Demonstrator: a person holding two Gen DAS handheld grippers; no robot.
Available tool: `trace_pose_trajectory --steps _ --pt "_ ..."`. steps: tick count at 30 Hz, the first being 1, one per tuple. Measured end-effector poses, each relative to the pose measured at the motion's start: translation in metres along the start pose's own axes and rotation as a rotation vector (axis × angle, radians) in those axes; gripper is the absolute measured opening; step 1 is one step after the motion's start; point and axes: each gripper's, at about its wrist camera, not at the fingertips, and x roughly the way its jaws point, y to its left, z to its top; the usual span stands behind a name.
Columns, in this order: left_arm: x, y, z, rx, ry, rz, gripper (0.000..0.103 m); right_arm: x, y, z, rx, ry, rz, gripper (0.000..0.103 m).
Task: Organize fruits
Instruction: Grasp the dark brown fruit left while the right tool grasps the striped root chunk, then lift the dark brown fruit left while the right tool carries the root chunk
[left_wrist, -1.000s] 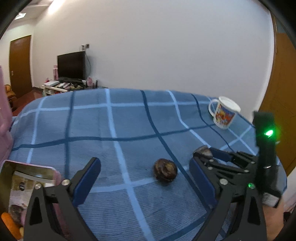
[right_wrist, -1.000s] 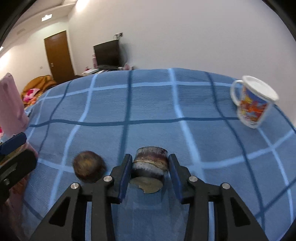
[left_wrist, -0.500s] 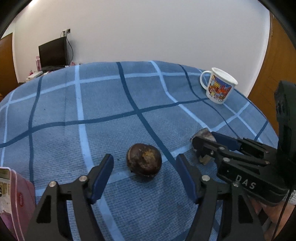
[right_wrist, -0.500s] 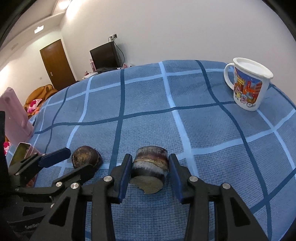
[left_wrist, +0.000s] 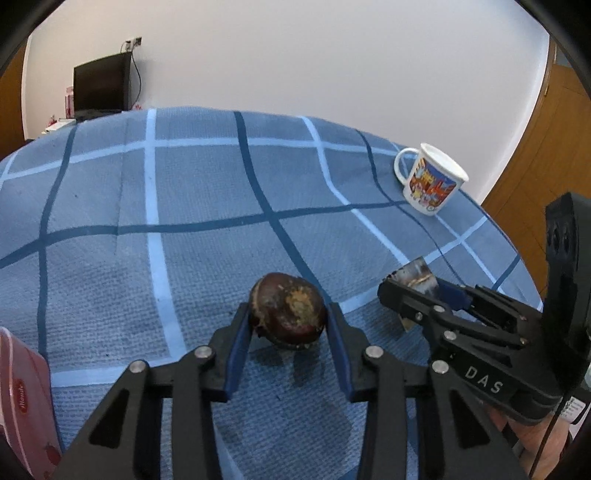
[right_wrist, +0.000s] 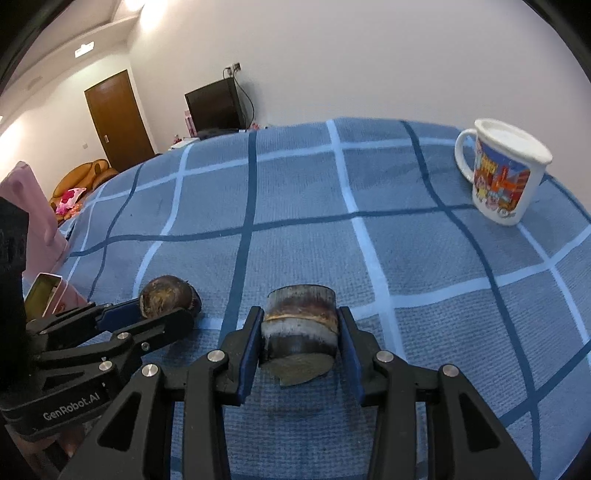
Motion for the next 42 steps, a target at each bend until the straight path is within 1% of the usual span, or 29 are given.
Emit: trace_pose_trajectory --steps 5,9,14,24,34,42 --pt "-0.011 -0.004 0.0 0.028 -0.048 0.016 0.042 -0.007 0.001 0.0 -0.007 -0.039 0.006 0.041" --pt "-0.018 -0.008 0.0 0.047 -0.084 0.025 0.042 -0.015 0.002 -0.001 -0.02 -0.077 0.035 0.041" --pt "-0.024 -0.009 -0.001 0.052 -0.121 0.036 0.042 -0.016 0.005 -0.001 -0.028 -0.084 0.037 0.041" --pt "-0.037 -0.013 -0.004 0.067 -0.2 0.058 0.042 -0.027 0.008 -0.003 -0.037 -0.142 0.06 0.041" --pt "-0.047 -0.019 -0.01 0.104 -0.243 0.094 0.042 -0.039 0.012 -0.006 -0.06 -0.211 0.074 0.041" --pt "-0.053 -0.023 -0.014 0.122 -0.269 0.107 0.042 -0.044 0.011 -0.006 -0.068 -0.241 0.074 0.041"
